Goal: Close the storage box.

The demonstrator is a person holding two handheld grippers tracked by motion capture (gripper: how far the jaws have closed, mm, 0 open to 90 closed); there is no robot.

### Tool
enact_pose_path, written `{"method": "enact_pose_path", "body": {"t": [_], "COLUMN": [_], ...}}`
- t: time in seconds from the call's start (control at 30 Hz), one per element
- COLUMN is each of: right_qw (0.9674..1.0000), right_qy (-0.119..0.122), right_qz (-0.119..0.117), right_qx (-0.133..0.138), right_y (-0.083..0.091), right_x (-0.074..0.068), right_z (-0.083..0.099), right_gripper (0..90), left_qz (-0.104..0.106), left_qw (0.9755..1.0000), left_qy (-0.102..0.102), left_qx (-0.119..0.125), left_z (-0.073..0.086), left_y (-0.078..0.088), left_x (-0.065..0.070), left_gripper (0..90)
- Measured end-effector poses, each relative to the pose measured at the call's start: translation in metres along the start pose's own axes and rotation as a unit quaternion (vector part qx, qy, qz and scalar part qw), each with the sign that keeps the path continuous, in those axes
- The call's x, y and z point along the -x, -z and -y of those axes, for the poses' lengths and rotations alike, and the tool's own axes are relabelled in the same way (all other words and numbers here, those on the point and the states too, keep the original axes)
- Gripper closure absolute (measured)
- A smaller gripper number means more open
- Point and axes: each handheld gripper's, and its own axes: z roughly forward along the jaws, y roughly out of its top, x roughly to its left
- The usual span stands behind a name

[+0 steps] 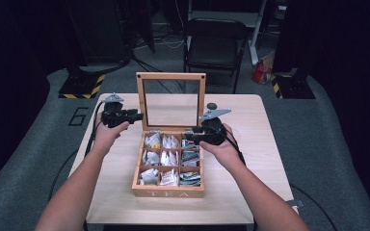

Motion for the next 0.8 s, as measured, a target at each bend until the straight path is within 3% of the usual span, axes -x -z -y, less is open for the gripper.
{"method": "enact_pose_path", "body": {"t": [0.43, 0.8], "right_qw": [0.9992, 0.998], "right_qy": [0.03, 0.044], "right_qz": [-0.022, -0.042], "right_qx": [-0.013, -0.017], "right_y": [-0.005, -0.015], "right_x": [-0.03, -0.05], "right_z": [0.006, 0.008], "right_gripper": [53.8, 54.6], "left_qz": [0.007, 0.015], "left_qw": [0.9999, 0.9998], "left_qy": [-0.01, -0.013], "left_qx": [-0.002, -0.005], "left_z": [0.001, 0.006], "left_y": [0.012, 0.017], "left_x": [0.019, 0.022], "left_gripper": [54.9, 52.9]}}
